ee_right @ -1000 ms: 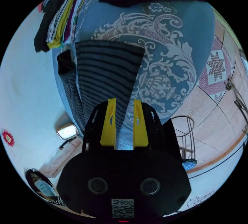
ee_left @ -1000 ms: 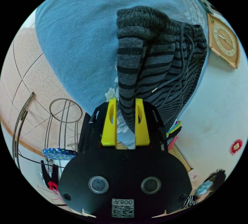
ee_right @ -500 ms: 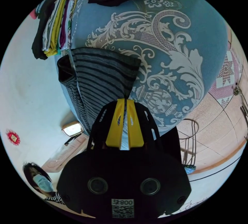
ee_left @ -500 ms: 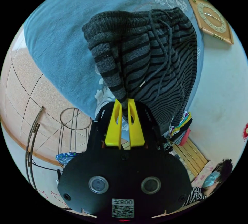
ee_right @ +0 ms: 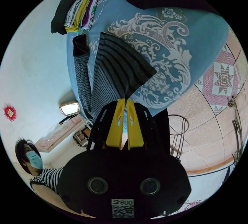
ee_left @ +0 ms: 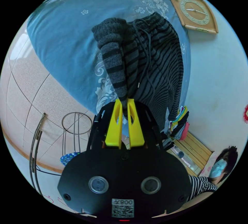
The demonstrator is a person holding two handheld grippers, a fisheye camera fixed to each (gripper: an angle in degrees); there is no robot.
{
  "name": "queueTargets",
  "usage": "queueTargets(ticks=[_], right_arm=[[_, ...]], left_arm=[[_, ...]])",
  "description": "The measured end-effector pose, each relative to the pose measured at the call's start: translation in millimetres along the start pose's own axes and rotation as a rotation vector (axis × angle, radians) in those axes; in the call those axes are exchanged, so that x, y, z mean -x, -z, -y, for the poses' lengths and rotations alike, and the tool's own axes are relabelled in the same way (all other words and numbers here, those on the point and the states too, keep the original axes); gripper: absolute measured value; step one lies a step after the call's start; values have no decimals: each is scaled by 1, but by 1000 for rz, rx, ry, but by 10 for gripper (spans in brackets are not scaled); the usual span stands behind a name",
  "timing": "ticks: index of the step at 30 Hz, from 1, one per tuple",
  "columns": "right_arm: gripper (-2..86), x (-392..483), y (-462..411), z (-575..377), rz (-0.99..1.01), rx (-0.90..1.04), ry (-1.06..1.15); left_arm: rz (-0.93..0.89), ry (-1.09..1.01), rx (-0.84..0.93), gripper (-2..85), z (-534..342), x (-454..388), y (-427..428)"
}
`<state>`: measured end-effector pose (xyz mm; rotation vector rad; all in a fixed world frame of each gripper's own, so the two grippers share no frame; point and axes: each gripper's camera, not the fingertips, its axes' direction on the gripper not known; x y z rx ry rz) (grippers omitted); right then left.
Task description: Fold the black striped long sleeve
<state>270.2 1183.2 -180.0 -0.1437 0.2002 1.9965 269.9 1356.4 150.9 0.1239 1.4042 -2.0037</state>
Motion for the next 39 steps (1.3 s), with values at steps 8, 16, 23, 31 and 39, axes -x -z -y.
queueTargets(ticks=[8, 16, 23, 31, 39], right_arm=[[8, -56, -33, 28, -70, 78, -125], [35, 15, 6, 69, -196, -30, 75], [81, 182, -18, 183, -167, -48, 526], [89, 262, -21, 235, -258, -104, 675], [39, 307, 4, 260, -303, -101, 717]], left_arm=[[48, 51, 51, 60, 32, -10, -46], [125, -52, -10, 109, 52, -70, -68], [175, -320, 1, 122, 96, -196, -139], [36, -648, 155, 118, 146, -312, -256], [1, -896, 336, 101, 219, -472, -429]])
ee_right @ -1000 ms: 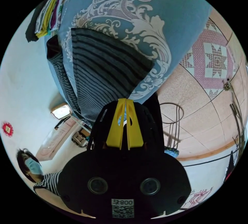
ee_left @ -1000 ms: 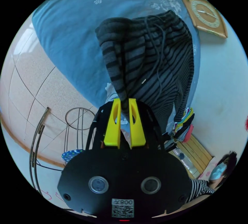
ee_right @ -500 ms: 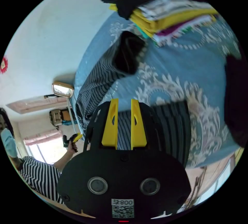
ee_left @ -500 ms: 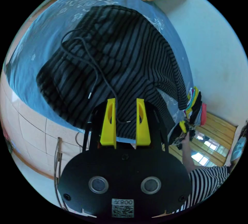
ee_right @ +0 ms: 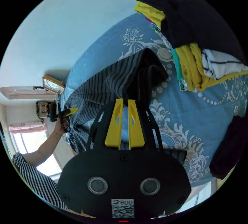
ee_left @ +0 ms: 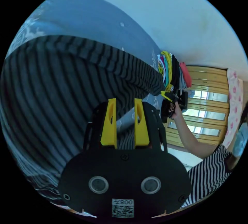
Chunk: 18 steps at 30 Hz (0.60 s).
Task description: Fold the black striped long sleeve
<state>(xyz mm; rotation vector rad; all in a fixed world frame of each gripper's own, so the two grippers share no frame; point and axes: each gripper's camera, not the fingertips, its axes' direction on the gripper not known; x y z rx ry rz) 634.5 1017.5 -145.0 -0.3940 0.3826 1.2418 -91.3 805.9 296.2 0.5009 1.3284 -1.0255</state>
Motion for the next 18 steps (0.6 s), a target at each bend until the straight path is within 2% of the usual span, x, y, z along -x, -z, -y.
queueTargets(ticks=[6, 9, 12, 14, 16, 18], right_arm=[[16, 44, 96, 37, 176, -121, 160], [11, 71, 141, 83, 170, -179, 214], [11, 95, 165, 154, 49, -184, 219], [17, 111, 176, 205, -101, -170, 186], [25, 125, 186, 222, -211, -187, 169], [39, 141, 194, 219, -194, -206, 228]], left_arm=[[94, -49, 88, 80, 76, -2, -45], [101, -77, 27, 72, 102, -5, -46], [90, -101, -70, 69, 136, -9, -40], [114, -108, -114, 70, 156, -11, -40], [133, -112, -149, 71, 169, -11, -44], [98, -133, -161, 72, 174, -10, -57]])
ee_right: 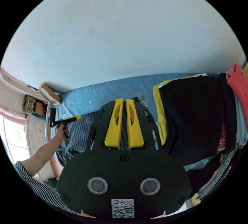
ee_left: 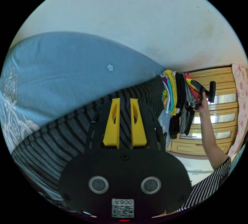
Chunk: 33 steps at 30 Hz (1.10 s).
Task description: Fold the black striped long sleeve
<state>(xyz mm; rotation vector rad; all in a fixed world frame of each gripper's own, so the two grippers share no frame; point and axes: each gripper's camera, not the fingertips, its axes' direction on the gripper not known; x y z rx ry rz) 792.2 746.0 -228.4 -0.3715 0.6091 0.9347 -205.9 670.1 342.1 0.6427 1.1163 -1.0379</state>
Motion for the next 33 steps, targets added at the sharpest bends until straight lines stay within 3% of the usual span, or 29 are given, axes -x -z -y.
queueTargets(ticks=[4, 7, 9, 14, 18, 23, 29, 33], right_arm=[[50, 14, -5, -48, 41, 78, 55], [58, -8, -19, -87, 3, 174, -62], [66, -24, -18, -95, -5, 190, -145], [84, -21, 7, -50, -148, 177, -125], [86, -11, 7, -9, -240, 239, -87], [53, 2, 19, 27, -270, 311, -55], [11, 20, 77, 45, -244, 336, -12], [6, 38, 106, 47, -331, 377, 84]], left_arm=[[-46, -43, 64, 79, -20, 2, -26], [-93, -101, 140, 98, -50, -2, -43], [-21, -183, 216, 113, -76, -15, -55], [177, -299, 305, 117, -116, -33, -80], [278, -263, 281, 73, -121, -36, -94], [273, -287, 274, 26, -129, -45, -99], [209, -261, 264, 15, -141, -55, -91], [228, -279, 275, 16, -154, -68, -88]])
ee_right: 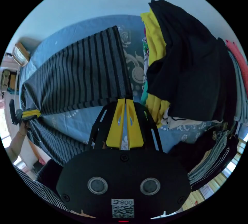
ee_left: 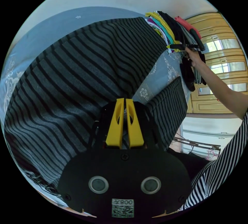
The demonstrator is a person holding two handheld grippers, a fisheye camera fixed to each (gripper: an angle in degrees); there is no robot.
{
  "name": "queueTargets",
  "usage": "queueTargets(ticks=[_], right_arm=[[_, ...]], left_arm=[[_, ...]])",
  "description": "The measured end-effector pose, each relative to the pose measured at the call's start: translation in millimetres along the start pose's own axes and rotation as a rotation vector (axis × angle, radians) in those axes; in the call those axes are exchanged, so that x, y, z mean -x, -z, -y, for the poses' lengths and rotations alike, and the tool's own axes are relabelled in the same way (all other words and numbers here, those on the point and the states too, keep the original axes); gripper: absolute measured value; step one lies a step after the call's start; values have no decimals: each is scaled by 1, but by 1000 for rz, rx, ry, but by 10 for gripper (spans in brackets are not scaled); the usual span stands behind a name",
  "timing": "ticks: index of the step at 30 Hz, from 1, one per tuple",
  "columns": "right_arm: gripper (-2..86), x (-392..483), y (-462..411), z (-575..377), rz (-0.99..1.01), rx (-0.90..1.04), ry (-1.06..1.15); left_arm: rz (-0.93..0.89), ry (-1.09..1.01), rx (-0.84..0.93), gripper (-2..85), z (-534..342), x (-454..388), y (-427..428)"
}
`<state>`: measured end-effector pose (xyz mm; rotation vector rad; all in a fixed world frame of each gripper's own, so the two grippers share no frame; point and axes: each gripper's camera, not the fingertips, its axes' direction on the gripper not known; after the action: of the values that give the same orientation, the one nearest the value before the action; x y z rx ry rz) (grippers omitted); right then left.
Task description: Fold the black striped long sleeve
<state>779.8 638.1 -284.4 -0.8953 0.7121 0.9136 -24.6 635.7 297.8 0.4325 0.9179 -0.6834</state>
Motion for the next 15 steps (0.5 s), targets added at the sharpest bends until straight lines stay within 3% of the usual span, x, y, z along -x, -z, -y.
queueTargets(ticks=[2, 10, 13, 15], right_arm=[[4, -3, -4, 1, -6, 89, -1], [2, -6, 53, -3, 1, 64, -22], [3, -11, 69, -4, -104, 87, -76], [4, -11, 88, -8, -71, 42, -77]], left_arm=[[-2, 13, 28, 18, -2, -1, -6], [-35, 42, -7, 28, -25, -18, 23], [-69, 66, -80, 43, -34, -23, 51], [-86, 118, -168, 58, -55, -22, 86]])
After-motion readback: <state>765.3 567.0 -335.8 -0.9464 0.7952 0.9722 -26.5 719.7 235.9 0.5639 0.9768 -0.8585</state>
